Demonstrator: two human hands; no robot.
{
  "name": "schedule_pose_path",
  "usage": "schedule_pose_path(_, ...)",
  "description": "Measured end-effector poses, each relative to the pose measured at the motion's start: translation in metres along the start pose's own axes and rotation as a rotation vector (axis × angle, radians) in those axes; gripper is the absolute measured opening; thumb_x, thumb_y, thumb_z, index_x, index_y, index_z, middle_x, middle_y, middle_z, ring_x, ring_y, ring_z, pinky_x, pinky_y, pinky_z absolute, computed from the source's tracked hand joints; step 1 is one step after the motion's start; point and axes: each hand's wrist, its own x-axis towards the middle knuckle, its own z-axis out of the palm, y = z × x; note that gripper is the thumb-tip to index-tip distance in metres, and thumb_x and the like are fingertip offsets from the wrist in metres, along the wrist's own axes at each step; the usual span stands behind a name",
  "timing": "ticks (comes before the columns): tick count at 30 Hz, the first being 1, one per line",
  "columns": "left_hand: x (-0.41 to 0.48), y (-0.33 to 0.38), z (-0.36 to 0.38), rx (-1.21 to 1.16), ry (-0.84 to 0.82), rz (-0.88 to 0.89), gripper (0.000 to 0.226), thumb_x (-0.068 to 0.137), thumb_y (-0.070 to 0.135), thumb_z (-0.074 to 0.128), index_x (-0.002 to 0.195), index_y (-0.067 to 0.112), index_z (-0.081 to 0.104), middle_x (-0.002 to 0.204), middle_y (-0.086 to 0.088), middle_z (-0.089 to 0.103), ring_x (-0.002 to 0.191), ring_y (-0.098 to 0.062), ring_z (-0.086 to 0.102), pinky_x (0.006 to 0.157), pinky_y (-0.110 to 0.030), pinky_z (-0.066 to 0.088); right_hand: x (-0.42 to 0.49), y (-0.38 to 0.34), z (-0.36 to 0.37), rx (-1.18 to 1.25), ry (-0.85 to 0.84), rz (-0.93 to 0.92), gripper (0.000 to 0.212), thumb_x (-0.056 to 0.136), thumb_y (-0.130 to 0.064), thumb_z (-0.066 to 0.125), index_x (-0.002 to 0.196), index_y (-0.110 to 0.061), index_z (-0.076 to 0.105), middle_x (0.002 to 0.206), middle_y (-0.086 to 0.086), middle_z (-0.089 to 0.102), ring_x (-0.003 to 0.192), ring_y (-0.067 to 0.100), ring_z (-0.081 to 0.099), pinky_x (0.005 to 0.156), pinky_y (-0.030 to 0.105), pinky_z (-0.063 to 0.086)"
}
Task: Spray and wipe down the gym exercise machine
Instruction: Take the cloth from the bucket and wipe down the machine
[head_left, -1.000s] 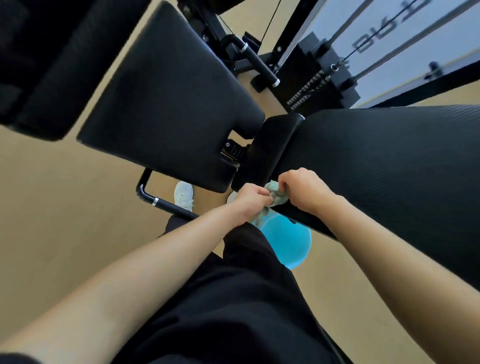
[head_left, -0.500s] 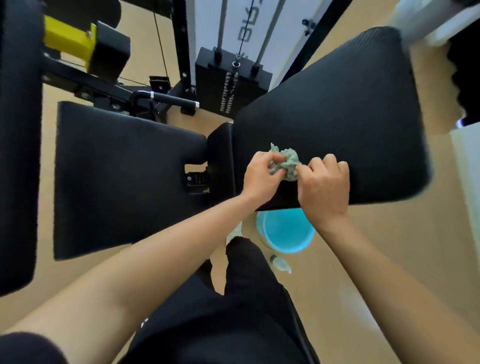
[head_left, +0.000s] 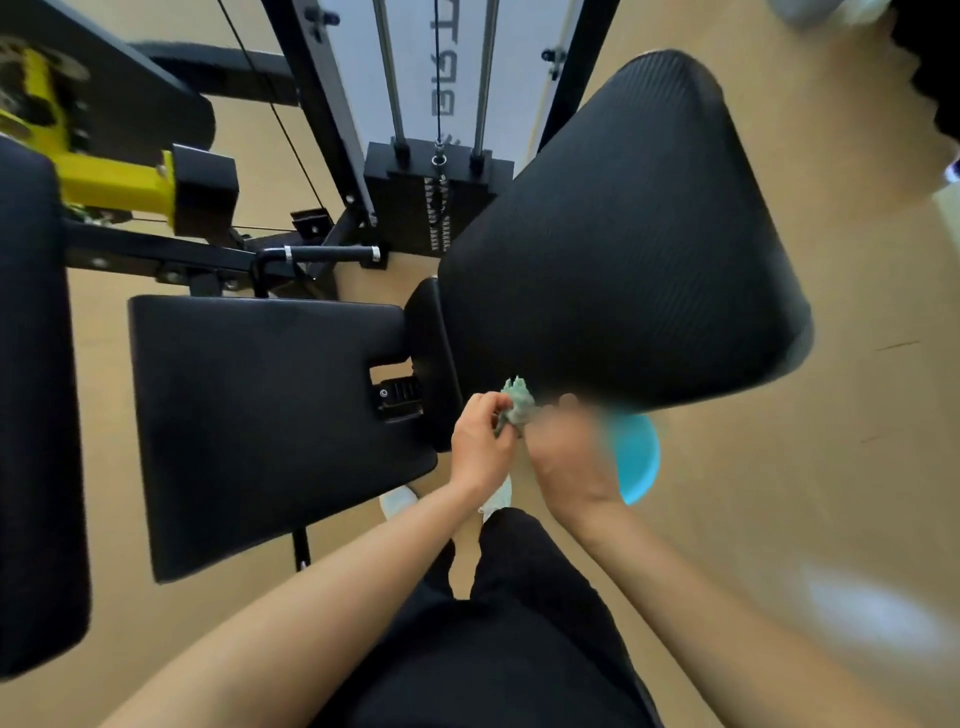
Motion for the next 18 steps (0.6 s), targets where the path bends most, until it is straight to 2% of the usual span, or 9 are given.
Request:
schedule_pose_path(2, 0.003, 0.006, -0.001, -0.004, 0.0, -0.015, 0.014, 0.092, 0.003, 0.066, 0.097, 0.016, 0.066, 0.095, 0.004, 0.06, 0.082, -0.011, 0.059, 0.076, -0.033, 0.053, 0.003, 0.008, -0.004, 0.012, 0.005, -0.042, 0.008, 0.077, -0.007, 0.071, 0.073, -0.012, 0.069, 0.068, 0.004, 0.058, 0.076, 0.026, 0.052, 0.065, 0.04, 0.039)
schedule_pose_path(4, 0.008, 0.02, -0.004, -0.039, 0.008, 0.015, 0.016, 0.093, 0.005, 0.066, 0.103, 0.017, 0.067, 0.099, 0.002, 0.062, 0.086, -0.012, 0.062, 0.079, -0.034, 0.056, 0.01, 0.021, -0.015, 0.015, 0.074, -0.052, 0.009, 0.077, -0.005, 0.064, 0.074, -0.013, 0.068, 0.067, 0.003, 0.057, 0.076, 0.025, 0.051, 0.064, 0.039, 0.035)
schedule_pose_path(8, 0.031, 0.067, -0.006, -0.081, 0.031, 0.24, 0.019, 0.094, 0.004, 0.067, 0.111, 0.013, 0.066, 0.106, -0.003, 0.062, 0.092, -0.011, 0.063, 0.083, -0.026, 0.055, 0.028, 0.053, -0.054, -0.012, 0.21, 0.032, 0.045, 0.09, 0.0, 0.022, 0.075, -0.011, 0.063, 0.069, 0.006, 0.054, 0.077, 0.029, 0.05, 0.068, 0.041, 0.028)
schedule_pose_path(9, 0.036, 0.078, -0.006, -0.073, 0.035, 0.304, 0.019, 0.094, 0.003, 0.067, 0.111, 0.012, 0.066, 0.106, -0.004, 0.061, 0.093, -0.011, 0.063, 0.083, -0.024, 0.054, 0.031, 0.059, -0.062, -0.023, 0.215, 0.05, 0.047, 0.09, -0.001, 0.02, 0.077, -0.011, 0.063, 0.07, 0.007, 0.056, 0.078, 0.03, 0.05, 0.069, 0.042, 0.027)
schedule_pose_path(11, 0.043, 0.091, -0.006, -0.05, 0.04, 0.389, 0.019, 0.093, 0.002, 0.067, 0.11, 0.011, 0.065, 0.106, -0.004, 0.06, 0.092, -0.01, 0.061, 0.082, -0.021, 0.053, 0.035, 0.066, -0.071, -0.035, 0.197, 0.062, 0.039, 0.09, -0.002, 0.029, 0.078, -0.01, 0.065, 0.073, 0.008, 0.059, 0.079, 0.031, 0.051, 0.07, 0.042, 0.027)
schedule_pose_path(14, 0.045, 0.082, -0.009, 0.025, 0.019, 0.402, 0.018, 0.092, 0.001, 0.068, 0.108, 0.01, 0.065, 0.105, -0.003, 0.06, 0.09, -0.012, 0.061, 0.08, -0.024, 0.054, 0.036, 0.063, -0.069, -0.035, 0.142, 0.056, 0.043, 0.091, -0.003, 0.028, 0.075, -0.009, 0.067, 0.072, 0.008, 0.059, 0.078, 0.03, 0.052, 0.07, 0.043, 0.035)
schedule_pose_path(16, 0.04, 0.061, -0.014, 0.099, -0.024, 0.329, 0.015, 0.092, 0.004, 0.069, 0.105, 0.011, 0.065, 0.102, 0.0, 0.06, 0.088, -0.016, 0.062, 0.079, -0.034, 0.057, 0.033, 0.052, -0.059, -0.026, 0.082, 0.032, 0.027, 0.089, -0.002, 0.047, 0.075, -0.01, 0.069, 0.072, 0.007, 0.057, 0.079, 0.028, 0.05, 0.069, 0.043, 0.038)
schedule_pose_path(18, 0.032, 0.036, -0.025, 0.193, -0.123, 0.196, 0.014, 0.091, 0.014, 0.074, 0.103, 0.015, 0.067, 0.1, 0.002, 0.063, 0.086, -0.017, 0.064, 0.079, -0.041, 0.058, 0.03, 0.041, -0.049, 0.006, -0.082, -0.028, 0.009, 0.089, -0.013, 0.064, 0.09, -0.012, 0.074, 0.083, 0.006, 0.059, 0.087, 0.027, 0.05, 0.075, 0.042, 0.038)
